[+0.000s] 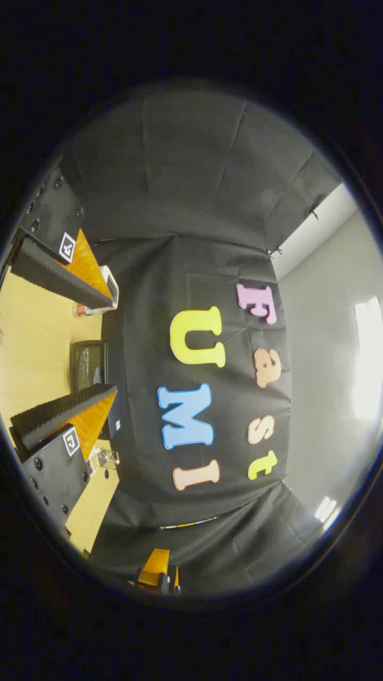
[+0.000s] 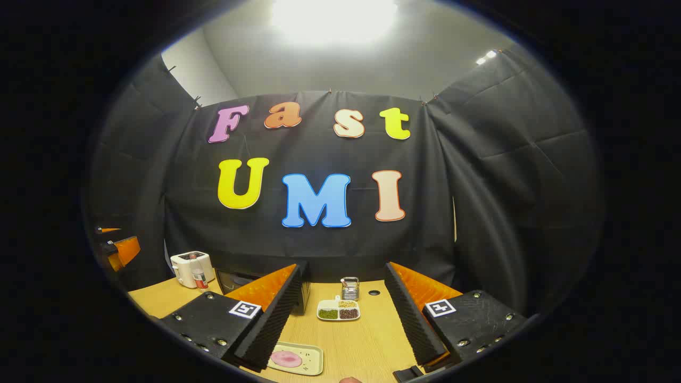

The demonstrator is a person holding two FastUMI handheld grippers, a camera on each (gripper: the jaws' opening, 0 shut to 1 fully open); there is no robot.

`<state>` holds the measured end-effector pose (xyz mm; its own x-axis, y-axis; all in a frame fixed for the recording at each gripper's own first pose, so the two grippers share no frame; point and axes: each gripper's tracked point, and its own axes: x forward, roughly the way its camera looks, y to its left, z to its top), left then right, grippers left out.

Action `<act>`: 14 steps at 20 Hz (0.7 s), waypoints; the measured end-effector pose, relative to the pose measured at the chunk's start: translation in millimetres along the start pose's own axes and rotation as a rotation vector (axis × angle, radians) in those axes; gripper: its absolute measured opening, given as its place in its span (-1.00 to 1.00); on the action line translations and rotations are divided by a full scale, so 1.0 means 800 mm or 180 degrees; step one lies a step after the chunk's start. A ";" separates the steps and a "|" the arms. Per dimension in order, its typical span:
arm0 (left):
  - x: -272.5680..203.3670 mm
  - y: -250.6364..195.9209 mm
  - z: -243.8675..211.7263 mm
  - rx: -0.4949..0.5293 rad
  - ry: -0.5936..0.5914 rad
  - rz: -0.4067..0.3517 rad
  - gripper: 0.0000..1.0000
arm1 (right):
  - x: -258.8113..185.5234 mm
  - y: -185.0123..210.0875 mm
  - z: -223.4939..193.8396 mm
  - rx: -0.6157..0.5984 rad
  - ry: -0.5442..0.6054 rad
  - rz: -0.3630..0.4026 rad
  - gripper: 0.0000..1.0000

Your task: Open the electric oven with the left hand, put the food in, and close the electric oven.

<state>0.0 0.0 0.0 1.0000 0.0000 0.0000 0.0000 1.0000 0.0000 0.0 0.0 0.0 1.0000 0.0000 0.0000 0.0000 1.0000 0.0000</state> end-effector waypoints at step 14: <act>0.008 -0.044 0.006 -0.0057 -0.0047 0.0086 1.00 | 0.015 -0.023 -0.013 -0.0018 -0.0010 0.0133 0.93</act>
<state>6.0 -34.9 4.7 0.9995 0.0270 0.0144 -0.0267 0.9995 -0.0181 12.1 -18.0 -10.2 0.9991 0.0419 0.0029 -0.0419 0.9991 -0.0059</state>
